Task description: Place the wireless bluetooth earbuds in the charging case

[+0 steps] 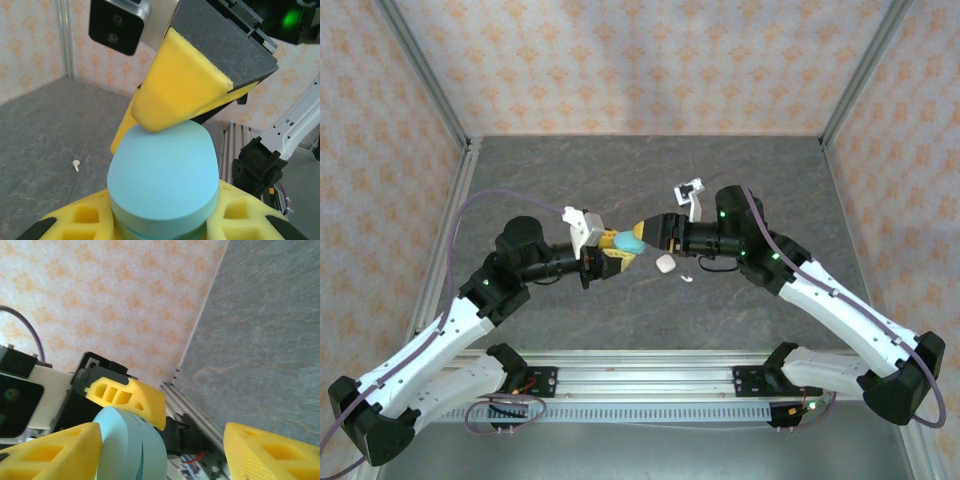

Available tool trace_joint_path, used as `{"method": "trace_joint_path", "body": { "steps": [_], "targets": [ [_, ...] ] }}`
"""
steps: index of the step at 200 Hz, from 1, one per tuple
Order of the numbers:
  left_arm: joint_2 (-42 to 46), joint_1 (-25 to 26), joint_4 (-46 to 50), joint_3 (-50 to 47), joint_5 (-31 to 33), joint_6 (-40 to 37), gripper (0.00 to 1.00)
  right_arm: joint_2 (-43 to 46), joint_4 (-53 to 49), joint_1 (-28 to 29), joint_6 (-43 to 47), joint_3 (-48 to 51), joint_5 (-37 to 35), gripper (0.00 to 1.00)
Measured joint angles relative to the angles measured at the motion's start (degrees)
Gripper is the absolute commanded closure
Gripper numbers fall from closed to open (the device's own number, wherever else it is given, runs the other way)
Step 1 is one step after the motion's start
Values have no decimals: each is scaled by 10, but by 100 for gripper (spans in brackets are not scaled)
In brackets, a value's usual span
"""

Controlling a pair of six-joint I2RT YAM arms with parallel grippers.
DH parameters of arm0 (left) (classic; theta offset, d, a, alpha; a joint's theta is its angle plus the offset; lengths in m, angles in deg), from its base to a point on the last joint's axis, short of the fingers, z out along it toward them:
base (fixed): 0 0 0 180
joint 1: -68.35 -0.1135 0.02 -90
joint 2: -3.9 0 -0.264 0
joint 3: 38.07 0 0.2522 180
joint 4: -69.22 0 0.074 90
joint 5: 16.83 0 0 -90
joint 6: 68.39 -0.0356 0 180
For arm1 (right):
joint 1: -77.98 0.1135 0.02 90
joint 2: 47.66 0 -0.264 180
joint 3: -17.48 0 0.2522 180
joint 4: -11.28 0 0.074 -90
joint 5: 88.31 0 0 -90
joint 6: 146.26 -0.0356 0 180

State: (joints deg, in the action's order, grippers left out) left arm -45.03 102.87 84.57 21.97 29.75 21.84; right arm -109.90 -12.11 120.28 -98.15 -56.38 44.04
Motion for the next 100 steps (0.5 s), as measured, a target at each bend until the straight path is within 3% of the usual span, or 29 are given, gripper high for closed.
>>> {"method": "trace_joint_path", "body": {
  "steps": [50, 100],
  "targets": [
    [-11, 0, -7, 0, 21, 17, 72, 0, 90, 0, -81, 38, 19, 40],
    [-16, 0, -12, 9, 40, 30, 71, -2, 134, 5, -121, 44, 28, 55]
  ]
}}
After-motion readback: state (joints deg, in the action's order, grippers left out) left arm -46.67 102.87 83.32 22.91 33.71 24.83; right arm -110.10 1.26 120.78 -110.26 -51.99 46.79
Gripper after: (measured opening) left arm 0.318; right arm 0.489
